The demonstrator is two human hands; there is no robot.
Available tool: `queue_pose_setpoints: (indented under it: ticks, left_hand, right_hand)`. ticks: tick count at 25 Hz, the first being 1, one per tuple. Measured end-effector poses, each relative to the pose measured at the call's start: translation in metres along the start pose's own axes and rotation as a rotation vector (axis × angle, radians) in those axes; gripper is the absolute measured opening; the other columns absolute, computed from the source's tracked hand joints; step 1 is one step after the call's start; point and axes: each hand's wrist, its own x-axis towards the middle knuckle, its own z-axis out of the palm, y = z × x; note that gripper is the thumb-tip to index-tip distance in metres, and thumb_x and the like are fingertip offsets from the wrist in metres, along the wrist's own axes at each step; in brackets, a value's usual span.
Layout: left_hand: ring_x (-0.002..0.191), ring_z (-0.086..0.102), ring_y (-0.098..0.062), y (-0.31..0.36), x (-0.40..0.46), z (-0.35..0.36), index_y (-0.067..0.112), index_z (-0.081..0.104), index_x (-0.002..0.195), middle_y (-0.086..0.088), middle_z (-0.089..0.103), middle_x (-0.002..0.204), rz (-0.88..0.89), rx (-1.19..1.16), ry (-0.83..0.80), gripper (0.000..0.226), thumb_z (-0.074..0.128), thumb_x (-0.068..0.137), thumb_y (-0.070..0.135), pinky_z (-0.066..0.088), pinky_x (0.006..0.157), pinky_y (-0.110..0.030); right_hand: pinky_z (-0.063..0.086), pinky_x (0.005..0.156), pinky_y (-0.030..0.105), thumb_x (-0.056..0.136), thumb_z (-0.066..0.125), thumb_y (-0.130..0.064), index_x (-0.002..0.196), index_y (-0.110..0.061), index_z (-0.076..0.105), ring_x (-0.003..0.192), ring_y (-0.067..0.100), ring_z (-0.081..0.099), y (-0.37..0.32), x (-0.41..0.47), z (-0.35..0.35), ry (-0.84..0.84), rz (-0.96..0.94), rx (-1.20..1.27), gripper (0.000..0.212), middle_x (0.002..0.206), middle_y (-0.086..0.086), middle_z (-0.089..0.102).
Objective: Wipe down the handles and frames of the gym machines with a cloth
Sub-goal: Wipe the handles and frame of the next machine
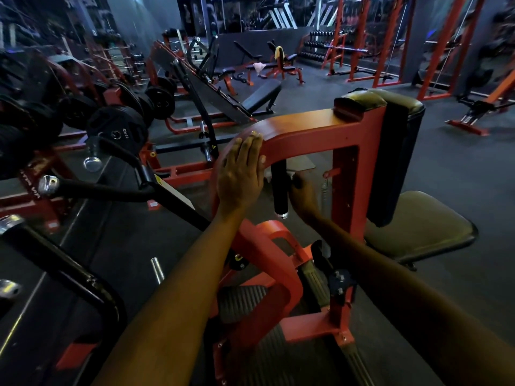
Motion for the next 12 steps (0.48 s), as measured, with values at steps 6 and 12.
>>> queue_pose_setpoints:
  ticks: [6, 12]
  left_hand:
    - [0.119, 0.056, -0.032, 0.003, 0.002, -0.004, 0.008, 0.048, 0.134, -0.013, 0.058, 0.131, -0.006, -0.037, -0.043, 0.044, 0.026, 0.104, 0.032, 0.046, 0.097, -0.040]
    - [0.117, 0.058, -0.031, 0.004, 0.003, -0.017, 0.008, 0.052, 0.133, -0.012, 0.059, 0.130, -0.059, -0.071, -0.217, 0.044, 0.028, 0.104, 0.031, 0.049, 0.092, -0.041]
  right_hand:
    - [0.034, 0.063, 0.004, 0.083, 0.045, 0.014, 0.109, 0.007, 0.064, 0.095, 0.028, 0.063, 0.034, -0.054, 0.002, -0.091, 0.070, -0.279, 0.033, 0.102, 0.020, 0.068]
    - [0.032, 0.058, 0.016, 0.086, 0.037, 0.012, 0.115, 0.002, 0.063, 0.082, 0.019, 0.061, 0.013, -0.074, -0.019, -0.140, 0.035, -0.485, 0.040, 0.107, 0.022, 0.067]
